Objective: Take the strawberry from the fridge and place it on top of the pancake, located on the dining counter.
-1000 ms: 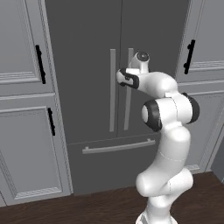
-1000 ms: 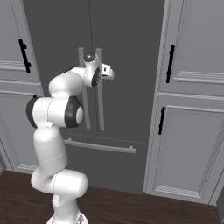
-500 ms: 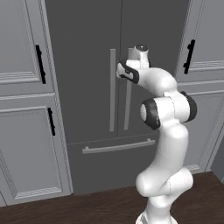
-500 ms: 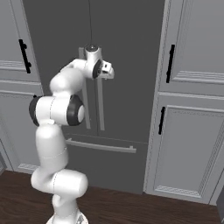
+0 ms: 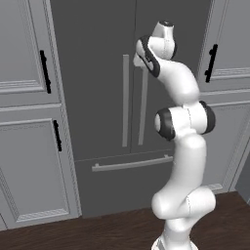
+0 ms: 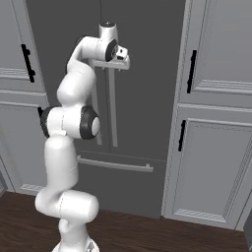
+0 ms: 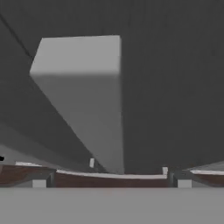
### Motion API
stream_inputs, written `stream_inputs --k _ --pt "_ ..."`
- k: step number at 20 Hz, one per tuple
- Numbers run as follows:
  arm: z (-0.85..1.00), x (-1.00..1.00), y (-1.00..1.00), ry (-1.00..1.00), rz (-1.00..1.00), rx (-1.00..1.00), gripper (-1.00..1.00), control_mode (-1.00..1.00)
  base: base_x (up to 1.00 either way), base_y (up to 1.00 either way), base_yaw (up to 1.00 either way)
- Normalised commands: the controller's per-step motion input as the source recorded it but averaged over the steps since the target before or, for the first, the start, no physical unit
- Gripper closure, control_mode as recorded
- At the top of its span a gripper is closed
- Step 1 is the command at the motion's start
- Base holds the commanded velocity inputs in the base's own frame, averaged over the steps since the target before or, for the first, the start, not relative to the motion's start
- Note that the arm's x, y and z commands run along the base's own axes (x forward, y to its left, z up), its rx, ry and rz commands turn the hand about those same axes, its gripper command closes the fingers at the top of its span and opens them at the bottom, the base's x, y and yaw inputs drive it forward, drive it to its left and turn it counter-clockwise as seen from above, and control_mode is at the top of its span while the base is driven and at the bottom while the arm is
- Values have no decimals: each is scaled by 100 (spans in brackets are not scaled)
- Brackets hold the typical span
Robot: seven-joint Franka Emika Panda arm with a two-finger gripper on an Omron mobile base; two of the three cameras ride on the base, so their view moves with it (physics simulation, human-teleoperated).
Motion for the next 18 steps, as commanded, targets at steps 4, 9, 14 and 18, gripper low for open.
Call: stream_inputs --k 4,9,14,18 --pt "-61 -100 0 -78 0 -1 -100 -100 0 0 0" --pt "-82 -89 13 -46 0 0 -100 -100 0 0 0" --pt "27 15 12 -2 -3 0 -100 -100 0 0 0" --pt "1 46 0 0 0 0 -100 -100 0 0 0"
